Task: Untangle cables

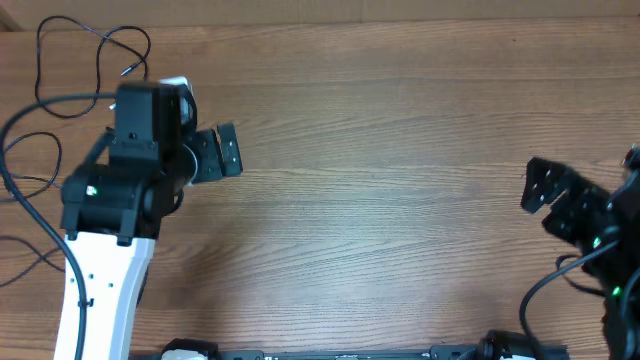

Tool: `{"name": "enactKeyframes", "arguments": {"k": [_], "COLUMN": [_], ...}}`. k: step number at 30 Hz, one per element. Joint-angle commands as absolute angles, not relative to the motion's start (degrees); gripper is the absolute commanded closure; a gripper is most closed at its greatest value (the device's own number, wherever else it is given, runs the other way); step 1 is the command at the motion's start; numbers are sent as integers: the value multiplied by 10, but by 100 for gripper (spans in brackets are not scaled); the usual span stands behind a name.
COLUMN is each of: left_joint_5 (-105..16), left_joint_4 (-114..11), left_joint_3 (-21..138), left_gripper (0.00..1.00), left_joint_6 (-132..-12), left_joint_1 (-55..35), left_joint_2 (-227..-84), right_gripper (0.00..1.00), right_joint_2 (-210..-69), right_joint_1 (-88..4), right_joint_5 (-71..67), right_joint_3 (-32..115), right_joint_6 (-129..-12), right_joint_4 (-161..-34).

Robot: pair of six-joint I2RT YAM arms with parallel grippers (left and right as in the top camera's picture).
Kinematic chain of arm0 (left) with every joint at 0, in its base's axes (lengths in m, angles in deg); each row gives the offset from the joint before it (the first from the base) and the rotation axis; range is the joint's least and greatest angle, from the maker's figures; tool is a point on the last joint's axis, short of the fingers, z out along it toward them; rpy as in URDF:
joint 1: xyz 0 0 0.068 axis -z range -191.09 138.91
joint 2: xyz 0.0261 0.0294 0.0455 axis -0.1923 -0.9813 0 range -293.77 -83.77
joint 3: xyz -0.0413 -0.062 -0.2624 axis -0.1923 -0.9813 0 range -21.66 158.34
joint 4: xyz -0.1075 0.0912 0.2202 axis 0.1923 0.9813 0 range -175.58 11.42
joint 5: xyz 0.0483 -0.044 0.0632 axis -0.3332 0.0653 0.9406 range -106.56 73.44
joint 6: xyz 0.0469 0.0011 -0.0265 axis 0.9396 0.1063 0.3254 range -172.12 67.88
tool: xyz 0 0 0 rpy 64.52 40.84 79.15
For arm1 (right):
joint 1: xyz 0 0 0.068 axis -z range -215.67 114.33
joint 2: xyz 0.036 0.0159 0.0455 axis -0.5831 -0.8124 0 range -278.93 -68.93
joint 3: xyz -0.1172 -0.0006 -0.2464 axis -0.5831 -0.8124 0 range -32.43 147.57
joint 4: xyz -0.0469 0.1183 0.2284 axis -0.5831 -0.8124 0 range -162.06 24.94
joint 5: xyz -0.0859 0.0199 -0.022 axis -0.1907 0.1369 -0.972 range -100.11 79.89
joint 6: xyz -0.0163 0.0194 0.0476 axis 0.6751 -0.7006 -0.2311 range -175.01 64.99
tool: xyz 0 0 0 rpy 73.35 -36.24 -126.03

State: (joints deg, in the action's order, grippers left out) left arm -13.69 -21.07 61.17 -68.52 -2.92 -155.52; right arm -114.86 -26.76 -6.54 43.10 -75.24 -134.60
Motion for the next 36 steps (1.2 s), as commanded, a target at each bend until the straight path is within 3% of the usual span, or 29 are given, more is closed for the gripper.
{"name": "enactKeyframes", "arguments": {"k": [1, 36], "left_joint_5": [-130, -132], "left_joint_4": [-219, -218], "left_joint_3": [578, 566], "left_gripper": [0, 1], "left_joint_6": [-693, -695], "left_joint_1": [-32, -32], "left_joint_2": [-1552, -1706], "right_gripper": [0, 0], "right_joint_2": [-1132, -1134], "right_joint_1": [-270, -270], "right_joint_5": [-71, -71], "right_joint_3": [415, 415], "right_joint_6": [-775, -775], "right_joint_4": [-1335, -1352]}}
